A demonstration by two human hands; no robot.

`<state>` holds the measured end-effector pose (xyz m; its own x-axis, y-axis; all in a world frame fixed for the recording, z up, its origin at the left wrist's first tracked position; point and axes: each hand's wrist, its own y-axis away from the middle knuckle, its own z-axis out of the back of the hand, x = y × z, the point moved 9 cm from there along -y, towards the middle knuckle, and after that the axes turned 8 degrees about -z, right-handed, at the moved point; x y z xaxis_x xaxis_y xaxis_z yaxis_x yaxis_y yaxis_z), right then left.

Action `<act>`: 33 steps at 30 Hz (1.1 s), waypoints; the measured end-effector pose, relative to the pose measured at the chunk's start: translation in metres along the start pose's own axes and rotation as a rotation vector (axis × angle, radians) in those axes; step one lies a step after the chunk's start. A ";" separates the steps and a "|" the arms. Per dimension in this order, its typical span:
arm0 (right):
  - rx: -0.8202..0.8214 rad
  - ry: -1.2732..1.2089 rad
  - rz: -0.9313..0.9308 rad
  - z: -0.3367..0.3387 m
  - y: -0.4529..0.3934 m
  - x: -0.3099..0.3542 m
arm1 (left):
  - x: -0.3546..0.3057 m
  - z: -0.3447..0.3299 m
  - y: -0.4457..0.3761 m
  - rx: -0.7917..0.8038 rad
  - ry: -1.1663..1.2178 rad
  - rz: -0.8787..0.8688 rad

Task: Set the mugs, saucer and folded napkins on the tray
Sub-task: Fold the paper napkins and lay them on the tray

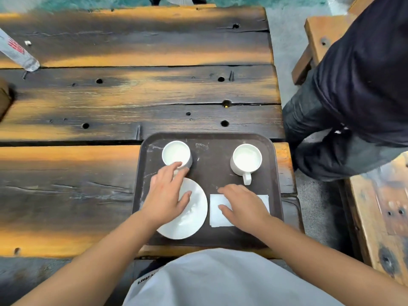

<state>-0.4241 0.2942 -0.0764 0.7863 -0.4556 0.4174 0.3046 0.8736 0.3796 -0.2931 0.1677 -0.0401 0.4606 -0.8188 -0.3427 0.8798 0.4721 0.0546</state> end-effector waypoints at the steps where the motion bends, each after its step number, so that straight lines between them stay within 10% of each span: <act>1: -0.016 -0.042 -0.009 0.004 -0.010 0.009 | 0.012 0.006 -0.002 -0.017 0.013 0.041; 13: -0.026 -0.528 -0.269 0.006 -0.113 0.062 | 0.095 -0.003 -0.036 0.086 0.439 0.293; 33: 0.028 -0.335 -0.208 0.007 -0.117 0.056 | 0.089 -0.014 -0.037 0.048 0.549 0.295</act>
<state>-0.4193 0.1657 -0.0917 0.4891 -0.6572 0.5735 0.4210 0.7537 0.5047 -0.2860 0.0817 -0.0863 0.5692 -0.3628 -0.7378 0.7346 0.6275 0.2581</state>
